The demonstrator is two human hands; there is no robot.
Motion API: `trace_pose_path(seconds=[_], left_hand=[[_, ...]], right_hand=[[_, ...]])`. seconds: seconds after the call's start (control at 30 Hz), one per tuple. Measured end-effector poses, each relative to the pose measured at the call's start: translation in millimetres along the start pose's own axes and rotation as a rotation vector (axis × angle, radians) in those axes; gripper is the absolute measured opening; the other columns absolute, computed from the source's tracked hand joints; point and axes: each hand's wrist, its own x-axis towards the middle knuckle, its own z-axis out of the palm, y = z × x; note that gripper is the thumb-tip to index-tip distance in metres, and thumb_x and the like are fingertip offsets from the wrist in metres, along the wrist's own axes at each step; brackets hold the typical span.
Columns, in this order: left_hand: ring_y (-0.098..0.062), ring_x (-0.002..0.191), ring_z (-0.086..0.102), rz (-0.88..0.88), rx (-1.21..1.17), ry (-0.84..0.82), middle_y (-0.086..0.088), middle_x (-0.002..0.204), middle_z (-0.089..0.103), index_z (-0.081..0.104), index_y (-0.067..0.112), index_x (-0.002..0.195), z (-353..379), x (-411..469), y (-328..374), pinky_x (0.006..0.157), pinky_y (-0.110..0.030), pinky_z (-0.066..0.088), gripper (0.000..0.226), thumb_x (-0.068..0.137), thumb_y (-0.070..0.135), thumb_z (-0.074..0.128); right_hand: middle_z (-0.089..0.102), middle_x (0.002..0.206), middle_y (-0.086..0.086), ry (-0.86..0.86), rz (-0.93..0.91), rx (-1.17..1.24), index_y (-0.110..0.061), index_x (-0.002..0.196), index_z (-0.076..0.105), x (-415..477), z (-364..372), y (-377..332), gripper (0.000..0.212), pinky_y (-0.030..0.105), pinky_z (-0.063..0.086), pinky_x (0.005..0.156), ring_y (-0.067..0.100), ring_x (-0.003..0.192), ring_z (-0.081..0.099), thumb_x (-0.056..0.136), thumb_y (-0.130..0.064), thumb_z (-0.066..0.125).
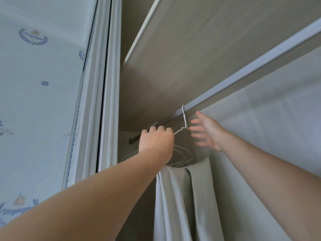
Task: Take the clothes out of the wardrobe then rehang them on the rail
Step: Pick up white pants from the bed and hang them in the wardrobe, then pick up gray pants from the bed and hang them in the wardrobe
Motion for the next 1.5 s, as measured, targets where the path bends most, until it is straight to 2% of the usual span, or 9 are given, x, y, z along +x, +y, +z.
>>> trace_pose_path(seconds=[0.07, 0.17, 0.27, 0.43, 0.57, 0.77, 1.03, 1.17, 1.5], left_hand=[[-0.032, 0.129, 0.039, 0.070, 0.106, 0.081, -0.007, 0.138, 0.048, 0.046, 0.018, 0.134, -5.9, -8.9, -6.7, 0.103, -0.047, 0.031, 0.038, 0.100, 0.035, 0.047], [-0.035, 0.149, 0.013, 0.128, 0.149, 0.175, -0.008, 0.157, 0.033, 0.039, 0.020, 0.146, -18.2, -33.8, -21.7, 0.118, -0.057, 0.010, 0.056, 0.100, 0.052, 0.036], [-0.033, 0.153, -0.005, 0.127, 0.113, 0.229, -0.007, 0.165, 0.018, 0.032, 0.024, 0.151, -31.0, -71.6, -44.0, 0.119, -0.059, -0.006, 0.066, 0.098, 0.062, 0.028], [-0.033, 0.152, -0.014, 0.110, 0.079, 0.228, -0.007, 0.167, 0.002, 0.016, 0.026, 0.157, -51.1, -153.4, -101.6, 0.120, -0.059, -0.007, 0.072, 0.097, 0.066, 0.014], [-0.031, 0.151, -0.018, 0.074, 0.044, 0.139, -0.003, 0.167, -0.007, -0.002, 0.032, 0.158, -67.5, -234.6, -156.3, 0.120, -0.059, -0.007, 0.075, 0.094, 0.071, 0.000], [-0.029, 0.152, -0.018, -0.022, -0.049, -0.043, -0.002, 0.167, -0.007, -0.005, 0.028, 0.159, -82.4, -389.1, -249.0, 0.121, -0.057, -0.007, 0.077, 0.096, 0.069, 0.013], [-0.029, 0.153, -0.014, -0.235, 0.062, -0.308, 0.000, 0.168, -0.006, -0.003, 0.027, 0.160, -128.4, -612.0, -362.4, 0.121, -0.060, 0.001, 0.079, 0.097, 0.070, 0.019], [-0.027, 0.152, -0.017, -0.422, 0.137, -0.420, 0.002, 0.167, -0.008, -0.007, 0.029, 0.159, -166.0, -719.0, -413.6, 0.121, -0.059, -0.002, 0.080, 0.096, 0.068, 0.023], [-0.027, 0.153, -0.014, -0.933, 0.361, -0.699, 0.002, 0.168, 0.000, -0.001, 0.030, 0.159, -251.3, -958.1, -497.1, 0.121, -0.054, -0.007, 0.080, 0.094, 0.072, 0.016]], right_hand=[[0.062, 0.122, 0.003, 0.128, -0.149, -0.188, -0.021, 0.123, 0.059, -17.1, 1.0, -1.6, 0.047, 0.040, 0.045, 0.090, 0.025, 0.111, 0.058, 0.099, -0.055, 0.038], [0.064, 0.118, -0.002, 0.292, -0.409, -0.442, -0.026, 0.110, 0.060, -50.0, 5.1, 1.1, 0.029, 0.028, 0.042, 0.082, 0.016, 0.103, 0.056, 0.099, -0.047, 0.043], [0.056, 0.134, -0.005, 0.311, -0.566, -0.597, -0.028, 0.129, 0.053, -91.8, 18.2, 10.7, 0.036, 0.033, 0.038, 0.101, 0.016, 0.121, 0.050, 0.098, -0.044, 0.045], [0.020, 0.161, -0.009, 0.267, -0.670, -0.931, -0.035, 0.148, 0.031, -177.7, 68.2, 26.3, 0.058, 0.047, 0.013, 0.117, 0.016, 0.149, 0.011, 0.094, -0.055, 0.033], [-0.009, 0.163, -0.016, 0.182, -0.683, -1.089, -0.042, 0.153, 0.011, -251.5, 126.3, 36.1, 0.065, 0.053, 0.000, 0.118, 0.014, 0.150, -0.014, 0.092, -0.065, 0.018], [-0.024, 0.160, -0.019, -0.090, -0.630, -1.059, -0.044, 0.153, -0.006, -368.8, 237.7, 50.0, 0.069, 0.054, -0.009, 0.118, 0.013, 0.146, -0.029, 0.092, -0.069, 0.016], [-0.020, 0.161, -0.016, -0.526, -0.639, -0.911, -0.039, 0.154, -0.005, -525.3, 422.6, 80.3, 0.073, 0.060, -0.005, 0.117, 0.021, 0.149, -0.021, 0.091, -0.071, 0.014], [-0.026, 0.160, -0.014, -0.739, -0.646, -0.838, -0.039, 0.153, -0.012, -599.7, 514.7, 93.3, 0.074, 0.058, -0.010, 0.116, 0.022, 0.147, -0.026, 0.091, -0.071, 0.014], [-0.017, 0.163, -0.011, -1.216, -0.767, -0.601, -0.037, 0.154, -0.007, -781.5, 720.6, 122.6, 0.074, 0.062, -0.001, 0.115, 0.028, 0.150, -0.014, 0.091, -0.070, 0.016]])
